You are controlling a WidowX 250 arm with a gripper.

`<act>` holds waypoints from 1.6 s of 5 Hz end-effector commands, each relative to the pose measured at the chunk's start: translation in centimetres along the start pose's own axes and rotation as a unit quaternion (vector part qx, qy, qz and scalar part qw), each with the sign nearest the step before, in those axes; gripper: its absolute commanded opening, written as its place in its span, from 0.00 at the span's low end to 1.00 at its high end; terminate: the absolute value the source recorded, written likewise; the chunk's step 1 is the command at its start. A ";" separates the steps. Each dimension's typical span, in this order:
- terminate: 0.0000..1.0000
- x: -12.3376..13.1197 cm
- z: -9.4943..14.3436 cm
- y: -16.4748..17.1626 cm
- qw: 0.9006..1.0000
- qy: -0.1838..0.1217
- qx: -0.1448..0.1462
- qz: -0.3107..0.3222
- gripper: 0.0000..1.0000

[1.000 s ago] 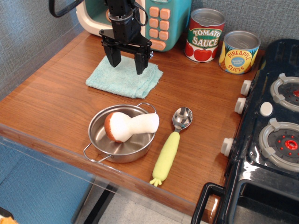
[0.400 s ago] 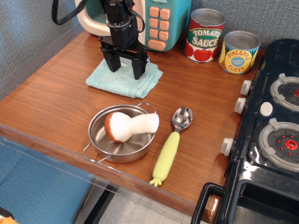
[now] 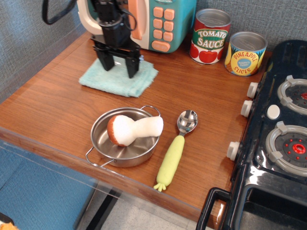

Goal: Move the blue cloth to the far edge of the table in front of the microwave.

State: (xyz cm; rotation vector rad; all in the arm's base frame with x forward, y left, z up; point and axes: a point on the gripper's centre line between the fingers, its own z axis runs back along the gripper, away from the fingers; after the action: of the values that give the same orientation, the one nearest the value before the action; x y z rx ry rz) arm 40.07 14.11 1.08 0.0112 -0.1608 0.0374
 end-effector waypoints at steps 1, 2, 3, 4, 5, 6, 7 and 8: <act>0.00 -0.6 -0.1 7.3 0.999 -0.001 0.025 0.042 1.00; 0.00 -0.9 -0.2 9.0 0.998 0.002 0.034 0.055 1.00; 0.00 -0.8 -0.9 7.7 0.999 0.001 0.010 0.044 1.00; 0.00 0.1 -0.4 5.8 1.000 0.005 0.001 0.025 1.00; 0.00 1.8 2.5 4.9 1.000 -0.018 0.001 0.014 1.00; 0.00 2.9 5.7 4.0 1.000 -0.022 0.015 -0.004 1.00; 0.00 2.7 7.9 3.6 1.000 -0.013 0.013 -0.016 1.00; 0.00 2.5 9.1 3.1 1.000 0.005 0.017 -0.025 1.00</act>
State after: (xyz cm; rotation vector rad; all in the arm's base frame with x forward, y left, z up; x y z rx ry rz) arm 40.42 17.20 6.62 0.0095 -0.0628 0.0015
